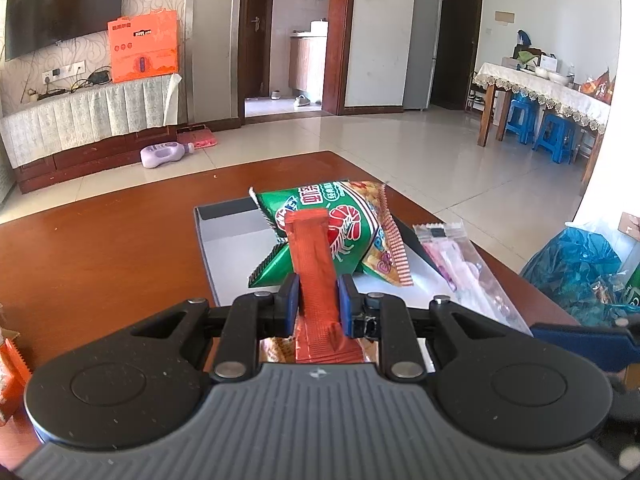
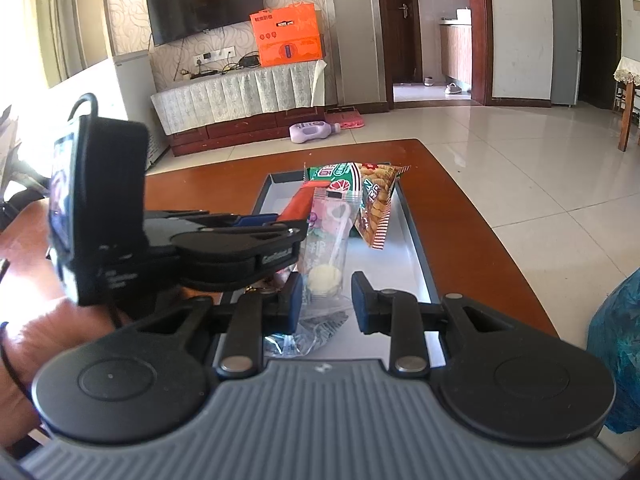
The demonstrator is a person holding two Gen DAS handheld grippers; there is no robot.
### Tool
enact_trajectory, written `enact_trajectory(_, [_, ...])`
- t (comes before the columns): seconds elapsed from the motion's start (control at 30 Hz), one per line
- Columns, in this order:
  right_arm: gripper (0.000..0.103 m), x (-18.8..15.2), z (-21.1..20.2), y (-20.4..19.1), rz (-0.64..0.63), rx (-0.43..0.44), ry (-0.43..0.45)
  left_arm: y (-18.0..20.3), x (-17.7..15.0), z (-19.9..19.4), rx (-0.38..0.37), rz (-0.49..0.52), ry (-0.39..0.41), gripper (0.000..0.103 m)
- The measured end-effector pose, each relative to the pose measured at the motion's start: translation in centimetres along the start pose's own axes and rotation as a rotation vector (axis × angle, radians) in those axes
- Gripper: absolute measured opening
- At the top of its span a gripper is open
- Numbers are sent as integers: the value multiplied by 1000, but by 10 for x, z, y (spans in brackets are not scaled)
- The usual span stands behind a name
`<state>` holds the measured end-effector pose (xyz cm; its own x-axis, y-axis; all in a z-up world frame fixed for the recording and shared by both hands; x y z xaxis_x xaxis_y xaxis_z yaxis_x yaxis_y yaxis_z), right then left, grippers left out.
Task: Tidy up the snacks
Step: 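Lower the lollipop packet into the box with the right tool while the left tool lowers the stick snack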
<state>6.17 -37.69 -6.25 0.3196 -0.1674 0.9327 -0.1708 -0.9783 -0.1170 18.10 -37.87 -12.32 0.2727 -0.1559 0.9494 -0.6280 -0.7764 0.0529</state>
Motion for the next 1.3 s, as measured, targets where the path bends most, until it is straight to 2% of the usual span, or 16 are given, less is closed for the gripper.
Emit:
enact_trajectory(0.53, [30, -3, 4, 7, 19, -12, -12, 8, -4, 30, -23, 2, -18, 26])
enact_trajectory(0.7, [30, -3, 5, 7, 18, -15, -17, 9, -5, 33, -23, -1, -27, 32])
enact_trajectory(0.87, [30, -2, 4, 8, 19, -21, -15, 7, -6, 32, -21, 0, -34, 46])
enact_trajectory(1.3, [25, -4, 6, 6, 12, -24, -24, 6, -5, 16, -41, 31, -26, 50])
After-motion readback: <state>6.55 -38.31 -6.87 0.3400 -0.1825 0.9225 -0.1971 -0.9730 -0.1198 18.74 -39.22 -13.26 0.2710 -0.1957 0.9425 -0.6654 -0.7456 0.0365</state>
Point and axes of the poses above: each gripper's, at about its wrist camera, not at the fingertips, and z roughly the way its jaws point, y to its right, x to its top, the point moved 10 cm from there along z, roughly the way its jaws point, and after that the axes turned 14 degrees about y, right-handed, at the moved point
